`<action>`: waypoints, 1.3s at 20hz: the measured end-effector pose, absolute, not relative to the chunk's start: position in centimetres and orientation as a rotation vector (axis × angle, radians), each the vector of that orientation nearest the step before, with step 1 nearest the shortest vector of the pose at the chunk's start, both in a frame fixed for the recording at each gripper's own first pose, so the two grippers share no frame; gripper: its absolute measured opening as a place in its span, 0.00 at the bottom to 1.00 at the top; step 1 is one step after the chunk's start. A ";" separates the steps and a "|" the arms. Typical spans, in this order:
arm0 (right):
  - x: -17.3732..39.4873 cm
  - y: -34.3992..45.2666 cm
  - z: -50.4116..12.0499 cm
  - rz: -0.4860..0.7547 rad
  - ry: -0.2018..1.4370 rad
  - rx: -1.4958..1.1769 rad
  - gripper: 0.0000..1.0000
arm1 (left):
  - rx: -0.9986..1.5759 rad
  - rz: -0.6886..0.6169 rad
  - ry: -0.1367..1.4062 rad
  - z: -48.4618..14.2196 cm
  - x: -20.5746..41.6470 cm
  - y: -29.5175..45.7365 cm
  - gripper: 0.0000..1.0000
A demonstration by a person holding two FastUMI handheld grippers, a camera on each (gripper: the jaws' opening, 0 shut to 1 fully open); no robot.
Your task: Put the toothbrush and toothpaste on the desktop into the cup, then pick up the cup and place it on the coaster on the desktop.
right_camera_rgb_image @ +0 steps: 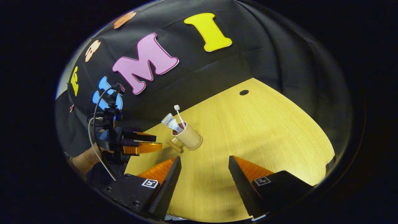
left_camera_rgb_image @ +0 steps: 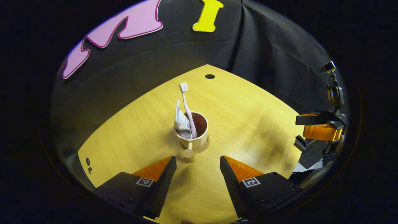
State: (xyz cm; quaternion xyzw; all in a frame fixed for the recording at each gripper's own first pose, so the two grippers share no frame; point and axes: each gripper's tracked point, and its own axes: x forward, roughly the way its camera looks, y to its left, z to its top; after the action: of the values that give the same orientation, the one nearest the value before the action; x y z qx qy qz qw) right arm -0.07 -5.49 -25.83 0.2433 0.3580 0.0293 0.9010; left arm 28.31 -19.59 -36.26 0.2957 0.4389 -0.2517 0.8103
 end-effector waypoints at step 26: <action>-1.9 9.9 -17.5 0.323 0.662 0.318 0.96 | 0.229 -0.358 0.613 -24.4 11.9 -11.6 0.89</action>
State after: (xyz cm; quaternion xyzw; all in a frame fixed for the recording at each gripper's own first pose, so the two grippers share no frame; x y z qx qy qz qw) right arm -1.93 9.86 -17.50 0.1549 0.3222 0.1571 0.9206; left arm 11.95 -11.63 -24.44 0.1119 0.2995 -0.1749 0.9312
